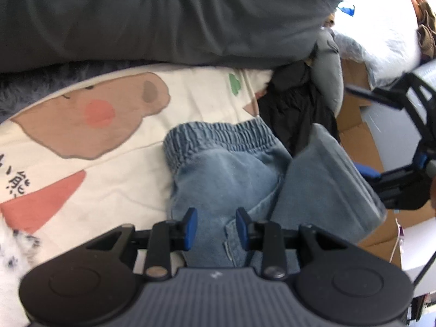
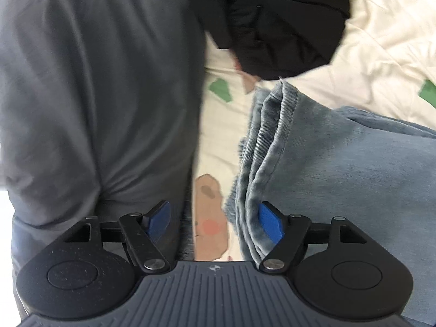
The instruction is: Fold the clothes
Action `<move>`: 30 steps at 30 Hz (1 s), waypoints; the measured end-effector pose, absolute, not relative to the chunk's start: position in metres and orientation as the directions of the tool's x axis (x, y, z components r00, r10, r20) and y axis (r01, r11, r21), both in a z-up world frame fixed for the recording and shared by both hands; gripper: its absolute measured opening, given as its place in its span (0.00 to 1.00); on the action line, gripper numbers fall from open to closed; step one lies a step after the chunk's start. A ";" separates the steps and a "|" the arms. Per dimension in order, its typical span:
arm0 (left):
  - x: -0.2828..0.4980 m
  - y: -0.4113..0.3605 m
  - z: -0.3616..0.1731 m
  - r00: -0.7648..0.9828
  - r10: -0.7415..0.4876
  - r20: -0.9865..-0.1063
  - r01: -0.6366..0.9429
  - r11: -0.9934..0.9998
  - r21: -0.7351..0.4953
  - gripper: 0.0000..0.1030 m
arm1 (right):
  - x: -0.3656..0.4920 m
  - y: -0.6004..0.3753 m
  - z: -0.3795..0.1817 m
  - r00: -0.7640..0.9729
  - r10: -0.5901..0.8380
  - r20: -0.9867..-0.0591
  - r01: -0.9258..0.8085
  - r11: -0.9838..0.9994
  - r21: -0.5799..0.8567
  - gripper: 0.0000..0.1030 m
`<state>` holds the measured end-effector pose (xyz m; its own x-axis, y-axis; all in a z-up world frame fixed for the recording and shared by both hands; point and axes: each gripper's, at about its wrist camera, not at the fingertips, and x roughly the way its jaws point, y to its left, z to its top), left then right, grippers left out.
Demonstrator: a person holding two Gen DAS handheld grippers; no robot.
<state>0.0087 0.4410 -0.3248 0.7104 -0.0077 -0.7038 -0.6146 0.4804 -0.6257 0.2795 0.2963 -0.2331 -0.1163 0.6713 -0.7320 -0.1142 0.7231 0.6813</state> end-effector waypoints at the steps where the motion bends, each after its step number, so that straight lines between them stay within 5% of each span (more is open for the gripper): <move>1: 0.008 0.442 -0.324 0.714 -0.004 -0.700 -0.613 0.480 -0.627 0.32 | 0.279 0.300 -0.229 -0.119 0.678 -0.725 -0.126 0.714 0.689 0.73; 17: -0.013 0.457 -0.313 0.767 0.091 -0.636 -0.604 0.440 -0.665 0.32 | 0.284 0.285 -0.230 -0.041 0.633 -0.773 -0.373 0.708 0.600 0.72; 21: -0.009 0.457 -0.316 0.786 0.103 -0.609 -0.589 0.425 -0.688 0.54 | 0.289 0.287 -0.233 0.002 0.607 -0.795 -0.510 0.684 0.522 0.69; 30: 0.009 0.451 -0.316 0.739 0.152 -0.657 -0.633 0.492 -0.598 0.53 | 0.311 0.301 -0.256 0.125 0.533 -0.837 -0.779 0.575 0.250 0.59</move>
